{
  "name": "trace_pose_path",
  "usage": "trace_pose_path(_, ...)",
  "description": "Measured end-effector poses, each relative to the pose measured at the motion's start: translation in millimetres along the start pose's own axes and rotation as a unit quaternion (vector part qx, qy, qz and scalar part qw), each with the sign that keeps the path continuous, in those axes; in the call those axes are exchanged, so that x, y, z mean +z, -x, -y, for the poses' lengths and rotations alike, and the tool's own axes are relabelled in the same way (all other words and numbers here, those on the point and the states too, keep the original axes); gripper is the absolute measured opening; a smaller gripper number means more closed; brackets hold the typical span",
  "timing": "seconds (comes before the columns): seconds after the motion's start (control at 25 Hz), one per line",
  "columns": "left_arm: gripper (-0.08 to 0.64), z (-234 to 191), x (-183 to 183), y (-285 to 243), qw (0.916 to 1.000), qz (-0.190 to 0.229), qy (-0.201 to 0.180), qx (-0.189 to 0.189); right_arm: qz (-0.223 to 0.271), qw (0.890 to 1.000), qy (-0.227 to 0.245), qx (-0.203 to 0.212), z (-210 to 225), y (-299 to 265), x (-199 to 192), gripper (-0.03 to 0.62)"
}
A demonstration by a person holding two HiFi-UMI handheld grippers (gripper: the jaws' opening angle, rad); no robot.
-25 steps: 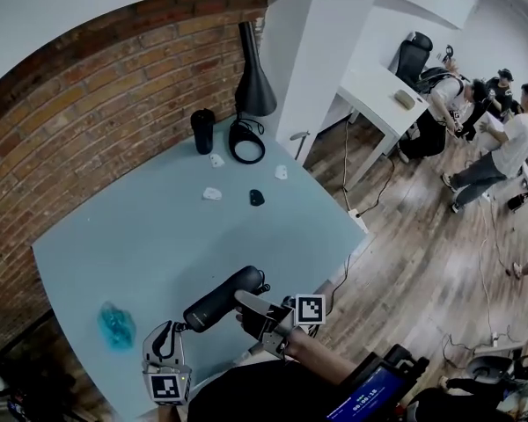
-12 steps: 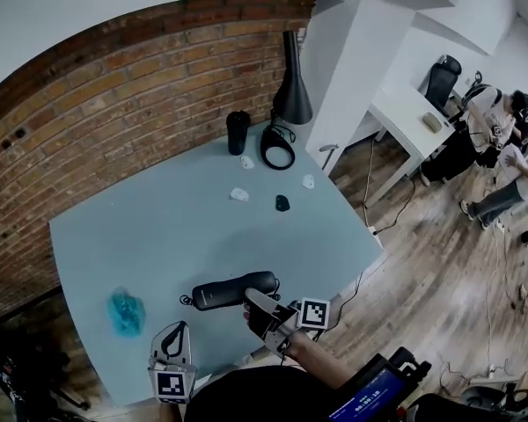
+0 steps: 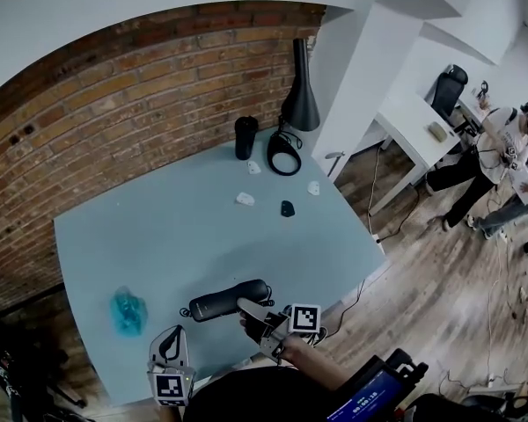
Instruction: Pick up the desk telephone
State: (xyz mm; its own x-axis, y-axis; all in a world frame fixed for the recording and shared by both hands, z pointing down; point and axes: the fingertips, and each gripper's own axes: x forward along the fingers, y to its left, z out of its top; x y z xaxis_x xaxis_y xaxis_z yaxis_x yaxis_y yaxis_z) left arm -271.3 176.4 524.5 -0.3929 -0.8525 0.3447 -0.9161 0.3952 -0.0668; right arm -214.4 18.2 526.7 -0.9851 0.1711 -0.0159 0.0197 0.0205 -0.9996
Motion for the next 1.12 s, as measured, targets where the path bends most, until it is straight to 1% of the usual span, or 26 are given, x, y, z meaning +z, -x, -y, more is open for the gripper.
trace_pose_path(0.2,0.029,1.7,1.3,-3.6,1.0,0.008,-0.005,-0.002,-0.004,1.0,0.001,-0.005,6.9,1.9,-4.0,0.264)
trace_pose_path(0.44,0.029,6.9,-2.0,-3.0,1.0,0.005,-0.002,-0.007,-0.004,1.0,-0.002,-0.01,8.2,4.3,-8.5,0.263)
trace_pose_path(0.6,0.029,7.8,-3.7,-3.0,1.0,0.0,-0.001,-0.01,0.002,1.0,0.011,-0.003,8.1,6.4,-6.8,0.262)
trace_pose_path(0.72,0.029,6.6,-2.7,-3.0,1.0,0.0,0.0,-0.009,0.02,1.0,-0.009,0.013,6.3,6.5,-3.0,0.262)
trace_pose_path(0.88,0.029,7.0,-7.3,-2.5,0.9999,-0.003,0.0,-0.011,0.009,1.0,0.01,-0.005,8.2,6.9,-5.4,0.262)
trace_pose_path(1.12,0.029,7.9,-9.2,-3.4,0.9999,-0.006,0.005,-0.012,0.001,1.0,0.0,-0.022,13.5,7.3,-11.3,0.262)
